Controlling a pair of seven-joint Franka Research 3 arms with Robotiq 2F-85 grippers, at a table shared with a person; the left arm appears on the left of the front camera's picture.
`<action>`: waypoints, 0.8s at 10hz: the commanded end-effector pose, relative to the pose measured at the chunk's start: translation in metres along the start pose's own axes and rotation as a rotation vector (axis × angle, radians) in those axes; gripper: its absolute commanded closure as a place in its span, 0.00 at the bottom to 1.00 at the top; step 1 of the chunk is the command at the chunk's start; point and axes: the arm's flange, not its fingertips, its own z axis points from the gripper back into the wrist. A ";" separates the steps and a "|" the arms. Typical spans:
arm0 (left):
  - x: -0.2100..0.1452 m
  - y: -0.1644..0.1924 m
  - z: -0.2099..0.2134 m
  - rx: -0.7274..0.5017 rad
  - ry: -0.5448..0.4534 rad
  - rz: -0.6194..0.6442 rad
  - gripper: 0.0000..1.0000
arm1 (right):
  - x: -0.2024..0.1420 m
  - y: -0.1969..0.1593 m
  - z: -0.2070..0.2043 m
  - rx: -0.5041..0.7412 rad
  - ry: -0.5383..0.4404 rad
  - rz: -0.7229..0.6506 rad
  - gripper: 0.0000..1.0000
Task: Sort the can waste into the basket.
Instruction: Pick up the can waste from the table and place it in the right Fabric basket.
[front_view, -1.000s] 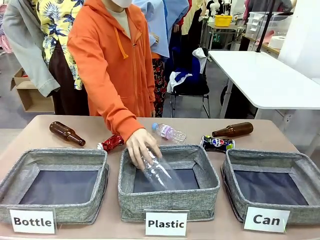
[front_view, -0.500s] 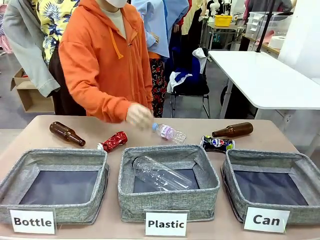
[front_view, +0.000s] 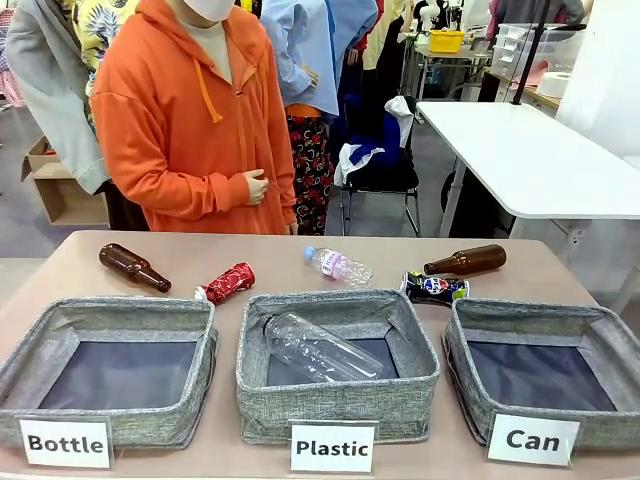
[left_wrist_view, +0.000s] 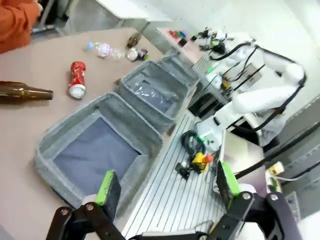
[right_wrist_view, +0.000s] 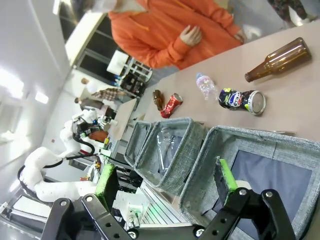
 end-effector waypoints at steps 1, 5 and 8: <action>0.044 -0.024 -0.065 0.127 0.133 -0.045 0.00 | 0.003 -0.001 -0.001 0.020 -0.025 0.029 0.00; 0.115 -0.001 -0.215 0.308 0.477 -0.217 0.00 | 0.003 -0.001 -0.001 0.020 -0.025 0.029 0.00; 0.128 0.019 -0.322 0.377 0.615 -0.378 0.00 | 0.003 -0.001 -0.001 0.020 -0.025 0.029 0.00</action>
